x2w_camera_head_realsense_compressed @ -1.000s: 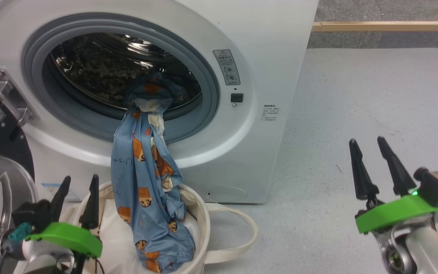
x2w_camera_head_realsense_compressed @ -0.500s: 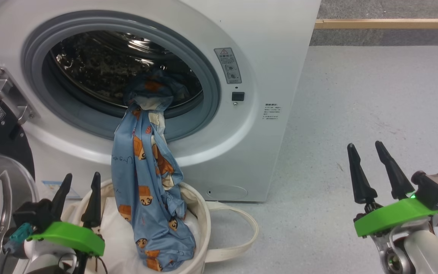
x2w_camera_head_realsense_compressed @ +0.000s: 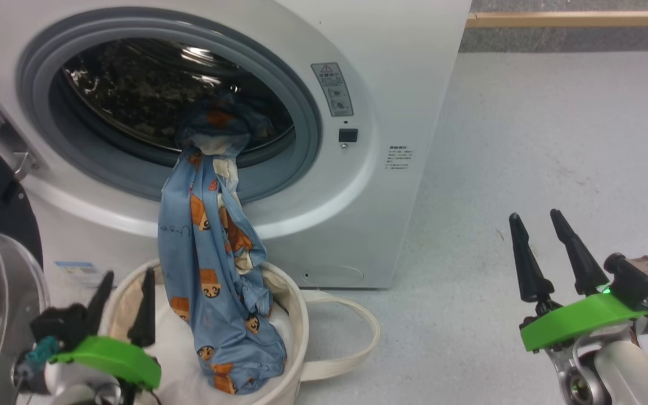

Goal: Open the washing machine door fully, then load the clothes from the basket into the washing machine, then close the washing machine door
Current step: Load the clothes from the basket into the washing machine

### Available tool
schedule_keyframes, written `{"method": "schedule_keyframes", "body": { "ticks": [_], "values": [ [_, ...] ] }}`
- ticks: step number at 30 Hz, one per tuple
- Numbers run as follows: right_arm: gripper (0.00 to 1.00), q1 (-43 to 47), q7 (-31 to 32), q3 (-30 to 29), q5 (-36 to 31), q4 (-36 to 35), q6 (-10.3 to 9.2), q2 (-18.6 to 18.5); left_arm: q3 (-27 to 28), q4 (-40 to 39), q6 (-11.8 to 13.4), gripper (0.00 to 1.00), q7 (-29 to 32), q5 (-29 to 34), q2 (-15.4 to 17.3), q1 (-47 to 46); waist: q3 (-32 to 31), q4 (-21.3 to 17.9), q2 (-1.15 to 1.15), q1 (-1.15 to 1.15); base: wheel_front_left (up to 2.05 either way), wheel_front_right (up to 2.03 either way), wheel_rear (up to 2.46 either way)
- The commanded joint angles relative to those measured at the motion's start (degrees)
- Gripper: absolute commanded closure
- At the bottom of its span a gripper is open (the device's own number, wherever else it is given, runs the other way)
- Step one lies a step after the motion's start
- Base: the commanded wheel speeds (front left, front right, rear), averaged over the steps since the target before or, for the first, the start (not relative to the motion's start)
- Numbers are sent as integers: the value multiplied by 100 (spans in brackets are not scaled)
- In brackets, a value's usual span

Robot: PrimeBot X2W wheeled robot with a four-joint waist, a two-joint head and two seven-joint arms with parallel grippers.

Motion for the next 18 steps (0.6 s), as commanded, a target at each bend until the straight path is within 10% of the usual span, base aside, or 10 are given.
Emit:
{"method": "schedule_keyframes", "body": {
  "ticks": [1, 18],
  "values": [
    [0, -203, -70, 104, 35, -156, 5, -101, 139, 134, -17, 0, -34, -26, 105, -227, 74, -50, 0, 0, 0, 0, 0],
    [0, -531, -70, 187, 64, -248, 5, -271, -294, 2628, -37, 0, -54, -405, -47, -1131, 768, -534, 0, 0, 0, 0, 0]
  ]
}}
